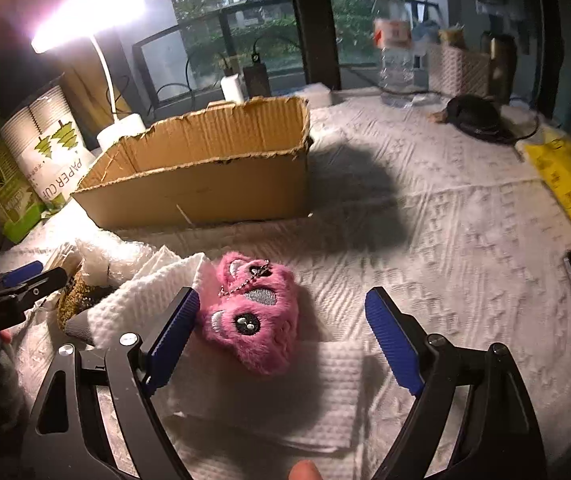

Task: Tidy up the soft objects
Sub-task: 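Grasp the pink fuzzy plush with the right gripper while the left gripper grasps the cotton swab bag, then carry the pink plush and swab bag into the cardboard box and open both grippers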

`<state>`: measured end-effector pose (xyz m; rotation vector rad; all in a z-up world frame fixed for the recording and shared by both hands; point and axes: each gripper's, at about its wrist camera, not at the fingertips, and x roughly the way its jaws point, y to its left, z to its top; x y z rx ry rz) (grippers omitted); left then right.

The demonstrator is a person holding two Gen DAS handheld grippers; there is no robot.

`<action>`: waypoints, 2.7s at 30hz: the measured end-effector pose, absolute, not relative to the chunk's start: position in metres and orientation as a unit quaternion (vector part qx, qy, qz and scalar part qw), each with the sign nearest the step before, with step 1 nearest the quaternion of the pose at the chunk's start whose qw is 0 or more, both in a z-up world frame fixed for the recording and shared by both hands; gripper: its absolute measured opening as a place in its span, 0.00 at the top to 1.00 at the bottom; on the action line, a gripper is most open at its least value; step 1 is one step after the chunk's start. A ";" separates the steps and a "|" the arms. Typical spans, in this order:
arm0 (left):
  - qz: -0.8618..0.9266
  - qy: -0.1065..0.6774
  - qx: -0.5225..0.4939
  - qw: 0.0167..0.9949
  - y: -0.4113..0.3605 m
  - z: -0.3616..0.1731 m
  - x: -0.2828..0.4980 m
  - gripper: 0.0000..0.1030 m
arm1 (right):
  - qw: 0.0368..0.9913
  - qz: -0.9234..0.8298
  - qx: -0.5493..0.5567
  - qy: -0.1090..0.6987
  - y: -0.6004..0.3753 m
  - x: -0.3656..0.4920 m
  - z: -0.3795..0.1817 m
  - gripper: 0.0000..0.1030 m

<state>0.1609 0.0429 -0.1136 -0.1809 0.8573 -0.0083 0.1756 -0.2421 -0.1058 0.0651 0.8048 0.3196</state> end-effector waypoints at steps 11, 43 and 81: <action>-0.048 0.418 -0.096 0.902 0.037 -0.112 0.163 0.50 | 0.895 0.183 0.029 0.405 -0.235 0.188 -0.114 0.40; -0.019 0.282 -0.045 0.958 0.041 -0.016 0.164 0.53 | 0.942 0.171 -0.002 0.289 -0.237 0.194 -0.032 0.63; -0.015 0.312 -0.024 0.950 0.032 -0.066 0.273 0.52 | 0.927 0.209 0.008 0.312 -0.199 0.295 -0.061 0.63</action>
